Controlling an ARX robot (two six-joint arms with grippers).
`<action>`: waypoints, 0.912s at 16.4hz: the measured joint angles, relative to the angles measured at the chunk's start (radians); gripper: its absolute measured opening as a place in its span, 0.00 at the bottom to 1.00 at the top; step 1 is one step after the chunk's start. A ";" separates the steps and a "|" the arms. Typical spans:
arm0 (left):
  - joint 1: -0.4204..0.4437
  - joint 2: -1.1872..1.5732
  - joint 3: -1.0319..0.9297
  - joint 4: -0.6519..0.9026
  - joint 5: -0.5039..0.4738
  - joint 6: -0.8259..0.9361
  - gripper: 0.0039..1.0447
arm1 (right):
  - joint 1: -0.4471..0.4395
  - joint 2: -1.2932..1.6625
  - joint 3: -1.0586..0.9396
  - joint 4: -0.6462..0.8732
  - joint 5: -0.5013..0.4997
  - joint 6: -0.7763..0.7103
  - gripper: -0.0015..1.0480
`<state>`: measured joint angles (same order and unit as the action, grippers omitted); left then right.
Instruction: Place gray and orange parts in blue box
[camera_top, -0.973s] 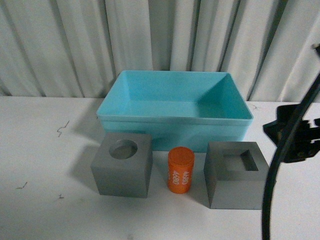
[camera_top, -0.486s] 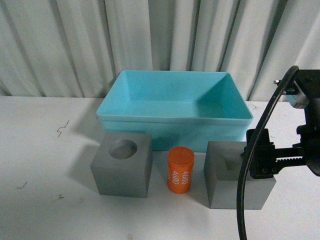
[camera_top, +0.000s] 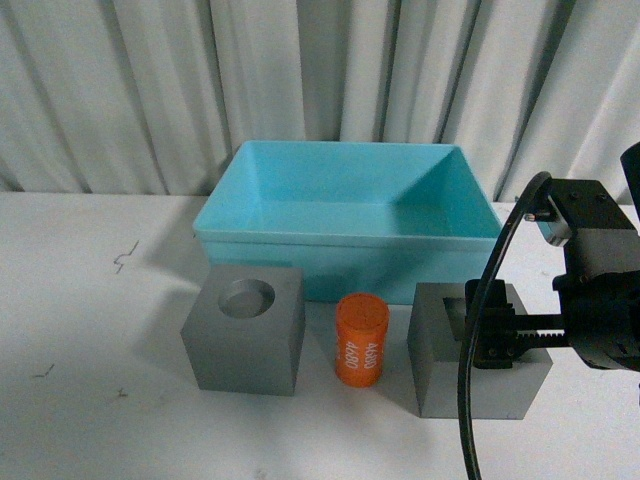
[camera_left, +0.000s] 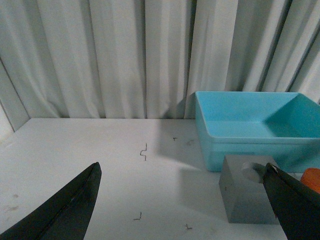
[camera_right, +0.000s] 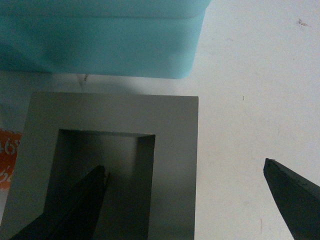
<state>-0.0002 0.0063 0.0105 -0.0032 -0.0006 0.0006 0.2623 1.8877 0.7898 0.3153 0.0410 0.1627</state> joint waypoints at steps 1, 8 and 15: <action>0.000 0.000 0.000 0.000 0.000 0.000 0.94 | 0.000 0.008 0.008 -0.002 0.000 0.007 0.89; 0.000 0.000 0.000 0.000 0.000 0.000 0.94 | -0.002 0.011 0.006 0.015 -0.009 0.030 0.19; 0.000 0.000 0.000 0.000 0.000 0.000 0.94 | -0.120 -0.390 0.111 -0.047 -0.085 -0.037 0.18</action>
<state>-0.0002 0.0063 0.0105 -0.0036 -0.0002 0.0006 0.1421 1.4975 0.9012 0.2687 -0.0444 0.1261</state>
